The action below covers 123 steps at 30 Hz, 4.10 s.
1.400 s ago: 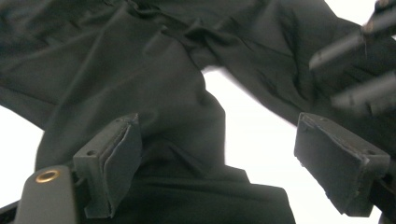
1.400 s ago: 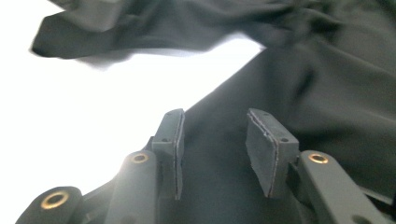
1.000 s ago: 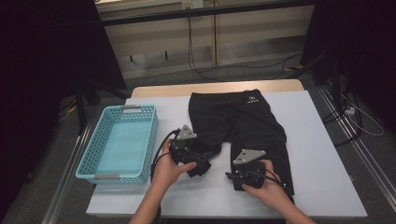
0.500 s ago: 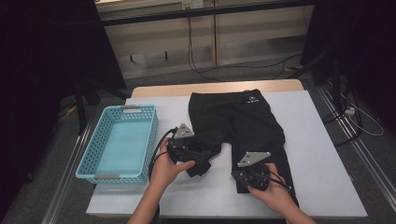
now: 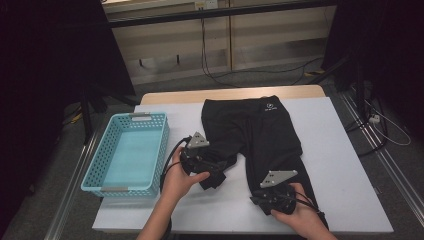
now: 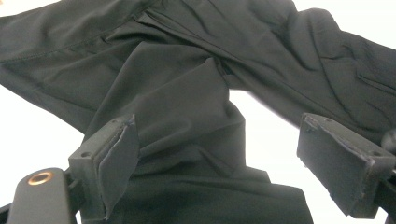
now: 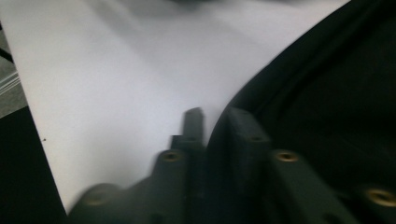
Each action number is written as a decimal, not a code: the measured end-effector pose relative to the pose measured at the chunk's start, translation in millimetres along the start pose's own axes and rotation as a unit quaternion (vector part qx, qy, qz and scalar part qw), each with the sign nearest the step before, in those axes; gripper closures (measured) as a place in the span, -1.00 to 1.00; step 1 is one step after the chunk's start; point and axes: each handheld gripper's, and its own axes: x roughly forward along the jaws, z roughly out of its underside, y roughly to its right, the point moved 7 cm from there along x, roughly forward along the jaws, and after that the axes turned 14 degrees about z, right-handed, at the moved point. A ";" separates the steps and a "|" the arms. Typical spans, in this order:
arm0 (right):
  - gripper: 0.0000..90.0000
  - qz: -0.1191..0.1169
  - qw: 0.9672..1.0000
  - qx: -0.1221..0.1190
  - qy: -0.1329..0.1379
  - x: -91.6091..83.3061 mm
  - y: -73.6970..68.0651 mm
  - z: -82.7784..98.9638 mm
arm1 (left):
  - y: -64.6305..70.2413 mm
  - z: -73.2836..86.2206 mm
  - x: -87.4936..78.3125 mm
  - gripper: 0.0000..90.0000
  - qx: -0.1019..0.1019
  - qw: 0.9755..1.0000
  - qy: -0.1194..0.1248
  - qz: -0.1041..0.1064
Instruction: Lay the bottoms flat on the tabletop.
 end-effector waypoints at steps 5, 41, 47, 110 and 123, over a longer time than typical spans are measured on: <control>0.24 0.052 0.998 0.025 0.018 -16.0 35.5 4.0 | -1.9 -0.8 -2.8 -0.70 0.001 1.000 0.003 -0.003; 1.00 0.128 0.976 0.169 -0.040 -65.6 128.8 87.2 | 0.4 -2.5 0.1 -0.70 0.005 1.000 -0.003 0.003; 1.00 0.127 0.978 0.160 -0.046 -67.9 126.5 87.1 | -0.7 -2.5 -2.1 -0.70 0.005 1.000 -0.001 0.000; 0.29 0.271 0.949 0.158 0.009 14.9 221.0 -0.7 | -2.5 1.8 3.0 -0.69 0.009 1.000 -0.014 0.001; 0.10 0.230 0.965 0.127 0.002 -8.2 165.6 12.3 | 2.5 1.3 -2.1 -0.69 0.014 1.000 -0.012 0.003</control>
